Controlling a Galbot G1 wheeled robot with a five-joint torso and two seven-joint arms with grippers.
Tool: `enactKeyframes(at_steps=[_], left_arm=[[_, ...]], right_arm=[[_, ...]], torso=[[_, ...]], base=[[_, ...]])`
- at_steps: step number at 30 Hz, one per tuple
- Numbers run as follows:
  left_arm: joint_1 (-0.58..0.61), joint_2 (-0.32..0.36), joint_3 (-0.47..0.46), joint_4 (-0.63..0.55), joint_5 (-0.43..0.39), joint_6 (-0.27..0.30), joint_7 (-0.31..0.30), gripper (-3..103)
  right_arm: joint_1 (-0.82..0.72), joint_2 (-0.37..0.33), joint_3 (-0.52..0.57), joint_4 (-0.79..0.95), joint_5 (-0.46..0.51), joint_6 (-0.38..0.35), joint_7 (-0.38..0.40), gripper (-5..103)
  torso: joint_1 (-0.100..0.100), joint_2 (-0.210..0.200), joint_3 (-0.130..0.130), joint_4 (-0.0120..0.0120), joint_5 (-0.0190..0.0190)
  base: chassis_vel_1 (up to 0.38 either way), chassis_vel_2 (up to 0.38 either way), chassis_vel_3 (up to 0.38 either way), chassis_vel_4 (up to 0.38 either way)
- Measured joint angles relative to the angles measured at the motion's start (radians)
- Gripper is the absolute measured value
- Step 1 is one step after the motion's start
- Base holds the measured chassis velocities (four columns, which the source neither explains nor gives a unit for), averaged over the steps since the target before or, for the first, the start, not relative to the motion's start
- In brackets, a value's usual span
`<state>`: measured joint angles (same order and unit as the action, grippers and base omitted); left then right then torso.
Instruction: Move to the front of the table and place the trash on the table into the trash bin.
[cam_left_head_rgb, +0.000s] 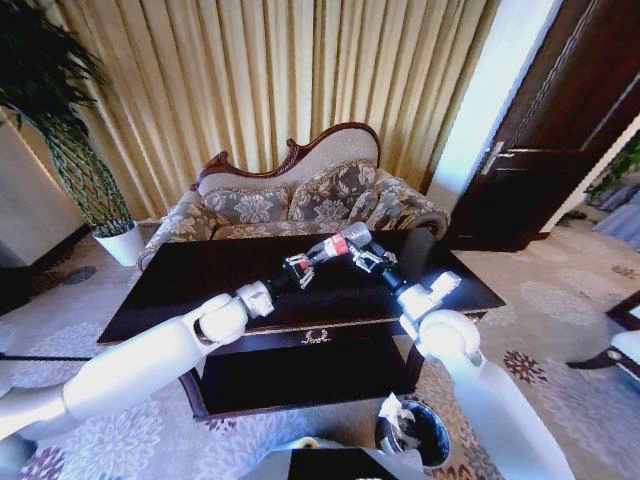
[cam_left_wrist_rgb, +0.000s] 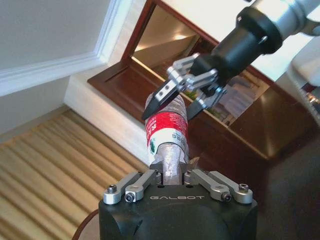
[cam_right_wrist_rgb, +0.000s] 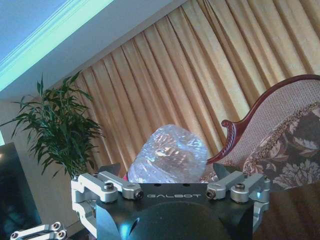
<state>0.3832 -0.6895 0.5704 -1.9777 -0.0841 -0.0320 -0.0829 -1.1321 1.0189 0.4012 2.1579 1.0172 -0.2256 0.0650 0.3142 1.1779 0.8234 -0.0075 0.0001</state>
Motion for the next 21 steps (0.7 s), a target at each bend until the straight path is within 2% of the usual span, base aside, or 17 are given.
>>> enactKeyframes(at_steps=[6,8,11,12,14,15,16,17,18,20,21], left_arm=[[-0.019,-0.016,0.023,-0.001,-0.002,0.007,-0.003,15],[-0.019,-0.013,0.023,-0.003,-0.003,0.007,-0.003,15],[-0.019,-0.009,0.023,-0.007,-0.003,0.007,-0.003,15],[-0.019,-0.004,0.023,-0.008,-0.003,0.007,-0.003,10],[-0.017,-0.004,0.023,-0.01,-0.003,0.007,-0.003,10],[-0.015,-0.004,0.023,-0.011,-0.003,0.007,-0.003,10],[-0.015,-0.004,0.024,-0.011,-0.003,0.007,-0.002,10],[-0.012,-0.005,0.026,-0.012,-0.003,0.007,-0.002,10],[-0.012,-0.006,0.028,-0.012,-0.003,0.007,-0.002,10],[-0.013,-0.007,0.03,-0.013,-0.003,0.007,-0.002,10],[-0.013,-0.007,0.031,-0.013,-0.003,0.007,-0.002,10]], right_arm=[[-0.02,-0.008,0.02,0.001,-0.027,0.002,0.001,101],[-0.023,-0.01,0.03,0.003,-0.028,0.006,0.007,93],[-0.022,-0.01,0.034,0.004,-0.028,0.006,0.015,88],[-0.021,-0.011,0.042,0.005,-0.028,0.008,0.024,77],[-0.021,-0.011,0.042,0.006,-0.028,0.008,0.024,77],[-0.022,-0.011,0.043,0.005,-0.028,0.008,0.027,71],[-0.022,-0.01,0.044,0.005,-0.028,0.008,0.027,71],[-0.025,-0.009,0.048,0.006,-0.028,0.009,0.028,61],[-0.026,-0.009,0.049,0.006,-0.029,0.009,0.028,56],[-0.027,-0.008,0.051,0.006,-0.03,0.009,0.028,56],[-0.028,-0.008,0.052,0.006,-0.03,0.009,0.028,51]], torso=[[0.0,0.0,0.0,-0.0001,0.0],[0.0,0.0,0.0,0.0,0.0],[0.0,0.0,0.0,0.0001,0.0],[0.0,0.0,0.0,0.0002,-0.0003],[0.0,0.0,0.0,0.0002,-0.0001],[0.0,0.0,0.0,0.0002,0.0],[0.0,0.0,0.0,0.0001,0.0001],[0.0,0.0,0.0,0.0,0.0001],[0.0,0.0,0.0,0.0,0.0],[0.0,0.0,0.0,0.0,0.0],[0.0,0.0,0.0,0.0001,0.0]], base=[[0.0,0.0,0.0,0.0],[0.0,0.0,0.0,0.0],[0.0,0.0,0.0,0.0],[0.0,0.0,0.0,0.0],[0.0,0.0,0.0,0.0],[0.0,0.0,0.0,0.0],[0.0,0.0,0.0,0.0],[0.0,0.0,0.0,0.0],[0.0,0.0,0.0,0.0],[0.0,0.0,0.0,0.0],[0.0,0.0,0.0,0.0]])
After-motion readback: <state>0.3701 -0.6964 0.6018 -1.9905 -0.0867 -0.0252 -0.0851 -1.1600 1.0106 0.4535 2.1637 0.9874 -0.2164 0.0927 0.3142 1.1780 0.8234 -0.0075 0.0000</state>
